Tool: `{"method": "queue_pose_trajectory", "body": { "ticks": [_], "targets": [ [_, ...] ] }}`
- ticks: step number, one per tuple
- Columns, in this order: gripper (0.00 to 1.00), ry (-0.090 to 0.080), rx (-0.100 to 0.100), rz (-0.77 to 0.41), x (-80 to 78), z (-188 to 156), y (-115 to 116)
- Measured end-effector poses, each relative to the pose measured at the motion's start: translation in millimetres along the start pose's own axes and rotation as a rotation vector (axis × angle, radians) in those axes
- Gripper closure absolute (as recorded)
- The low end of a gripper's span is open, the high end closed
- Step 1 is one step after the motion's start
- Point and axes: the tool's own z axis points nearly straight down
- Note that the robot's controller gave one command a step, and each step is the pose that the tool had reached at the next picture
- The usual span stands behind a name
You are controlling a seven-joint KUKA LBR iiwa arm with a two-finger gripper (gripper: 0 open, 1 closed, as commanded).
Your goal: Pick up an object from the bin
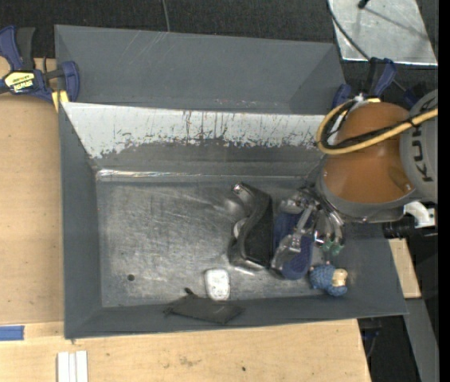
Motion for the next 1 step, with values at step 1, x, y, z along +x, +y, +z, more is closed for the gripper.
{"method": "queue_pose_trajectory", "body": {
  "ticks": [1],
  "targets": [
    [0.00,-0.017,-0.001,-0.129,-24.1,13.2,44.5]
  ]
}}
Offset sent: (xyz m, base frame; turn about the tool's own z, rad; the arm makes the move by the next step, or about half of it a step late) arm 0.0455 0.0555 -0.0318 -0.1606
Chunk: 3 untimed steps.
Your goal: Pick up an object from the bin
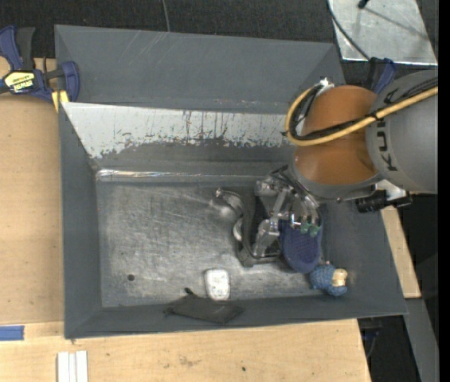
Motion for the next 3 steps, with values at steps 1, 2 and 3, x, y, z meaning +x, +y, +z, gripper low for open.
{"method": "queue_pose_trajectory", "body": {
  "ticks": [1,2,3],
  "targets": [
    [0.00,0.009,-0.006,-0.027,-30.6,-13.3,52.1],
    [0.00,0.011,-0.008,-0.255,36.3,-74.7,44.6],
    [0.00,0.017,-0.007,-0.322,8.0,10.6,68.5]
  ]
}}
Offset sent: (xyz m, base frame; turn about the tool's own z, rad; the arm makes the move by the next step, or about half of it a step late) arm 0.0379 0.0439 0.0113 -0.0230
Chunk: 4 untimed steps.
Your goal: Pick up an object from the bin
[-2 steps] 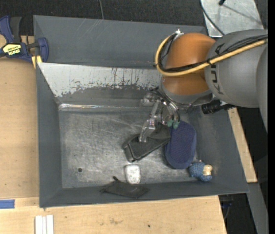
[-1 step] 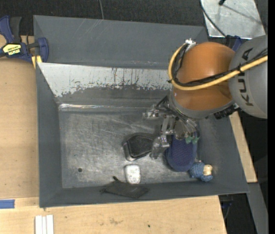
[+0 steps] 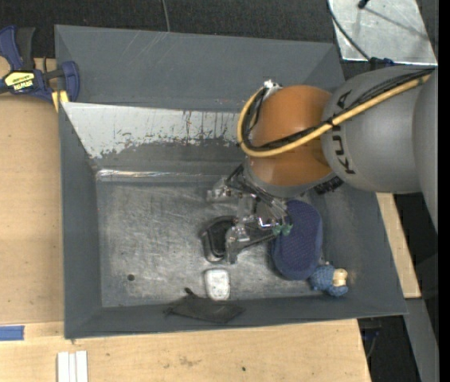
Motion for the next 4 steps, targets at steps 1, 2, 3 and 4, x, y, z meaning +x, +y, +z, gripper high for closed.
{"method": "queue_pose_trajectory", "body": {
  "ticks": [1,2,3,4],
  "targets": [
    [1.00,0.019,-0.002,0.001,2.8,0.9,0.6],
    [1.00,-0.016,0.001,-0.133,-14.7,-146.8,-14.2],
    [1.00,0.002,-0.002,-0.137,-13.6,-47.9,-17.0],
    [0.00,-0.006,-0.001,-0.136,-15.2,-53.0,-17.0]
  ]
}}
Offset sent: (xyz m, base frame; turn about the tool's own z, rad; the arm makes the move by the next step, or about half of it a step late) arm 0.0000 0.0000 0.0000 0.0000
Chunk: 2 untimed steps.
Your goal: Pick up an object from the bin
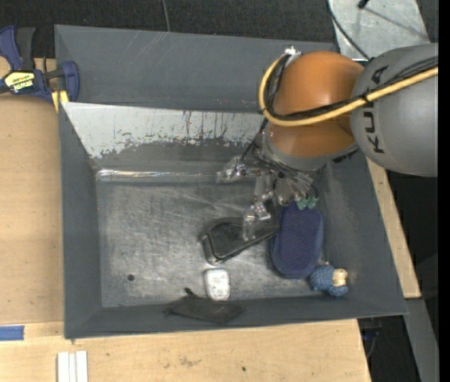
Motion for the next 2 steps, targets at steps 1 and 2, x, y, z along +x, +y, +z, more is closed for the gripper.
{"method": "queue_pose_trajectory", "body": {
  "ticks": [1,2],
  "targets": [
    [0.00,0.004,-0.001,0.004,59.9,41.9,5.3],
    [0.00,0.003,-0.001,0.017,45.5,75.4,6.8]
  ]
}}
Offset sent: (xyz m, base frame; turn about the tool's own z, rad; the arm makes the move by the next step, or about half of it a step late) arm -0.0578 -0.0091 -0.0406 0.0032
